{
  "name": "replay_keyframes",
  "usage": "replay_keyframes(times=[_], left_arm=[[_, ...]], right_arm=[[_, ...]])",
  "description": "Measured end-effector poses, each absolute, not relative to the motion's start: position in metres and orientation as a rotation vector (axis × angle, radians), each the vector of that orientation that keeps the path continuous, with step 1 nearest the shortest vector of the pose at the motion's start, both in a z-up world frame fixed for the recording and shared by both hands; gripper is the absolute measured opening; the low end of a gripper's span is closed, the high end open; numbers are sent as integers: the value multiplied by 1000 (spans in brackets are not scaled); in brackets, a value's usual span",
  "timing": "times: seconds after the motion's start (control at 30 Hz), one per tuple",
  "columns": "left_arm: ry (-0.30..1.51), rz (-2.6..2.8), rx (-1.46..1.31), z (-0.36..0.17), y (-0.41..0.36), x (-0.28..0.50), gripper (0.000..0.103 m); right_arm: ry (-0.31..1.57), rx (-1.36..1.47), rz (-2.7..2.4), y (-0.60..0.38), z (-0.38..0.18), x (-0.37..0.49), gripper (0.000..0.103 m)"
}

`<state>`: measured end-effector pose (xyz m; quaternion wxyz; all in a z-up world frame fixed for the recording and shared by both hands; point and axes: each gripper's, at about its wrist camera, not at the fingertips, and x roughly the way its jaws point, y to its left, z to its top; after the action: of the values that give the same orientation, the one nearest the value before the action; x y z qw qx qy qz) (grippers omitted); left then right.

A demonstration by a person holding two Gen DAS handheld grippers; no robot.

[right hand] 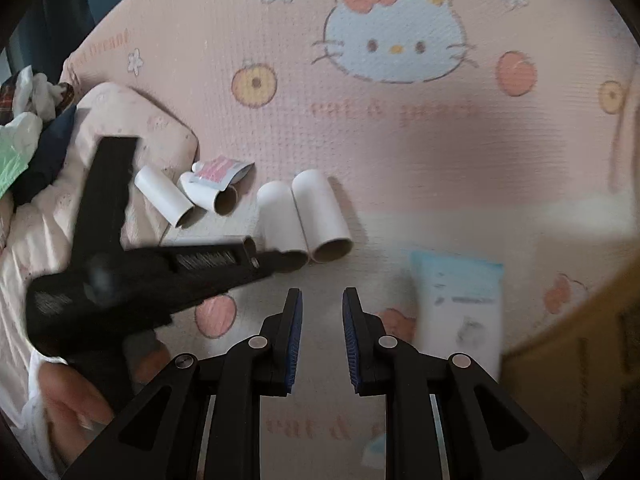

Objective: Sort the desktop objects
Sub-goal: 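Withdraw both grippers from the box toward the loose white tubes, then close both grippers on a standing white tube among the loose tubes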

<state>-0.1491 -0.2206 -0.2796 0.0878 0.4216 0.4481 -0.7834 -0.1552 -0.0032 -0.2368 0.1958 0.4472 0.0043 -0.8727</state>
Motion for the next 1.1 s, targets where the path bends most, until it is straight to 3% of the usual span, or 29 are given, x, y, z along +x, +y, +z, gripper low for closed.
replay_keyframes(times=[0.3,0.57,1.03,1.1], left_arm=[[1588,-2163,1245,-301,-251,-144,10],[1580,-2199,1246,-298,-247,-153,32],[1711,-2137,1213,-304,-263,-162,33],[1691,-2143,1220,-303,-263,-161,33]], right_arm=[[-66,1271,-2310,-24,-250,-184,17],[101,1277,-2278,-48,-262,-208,16],[130,1368,-2167,-68,-281,-253,16],[163,1348,-2164,-73,-282,-252,22]])
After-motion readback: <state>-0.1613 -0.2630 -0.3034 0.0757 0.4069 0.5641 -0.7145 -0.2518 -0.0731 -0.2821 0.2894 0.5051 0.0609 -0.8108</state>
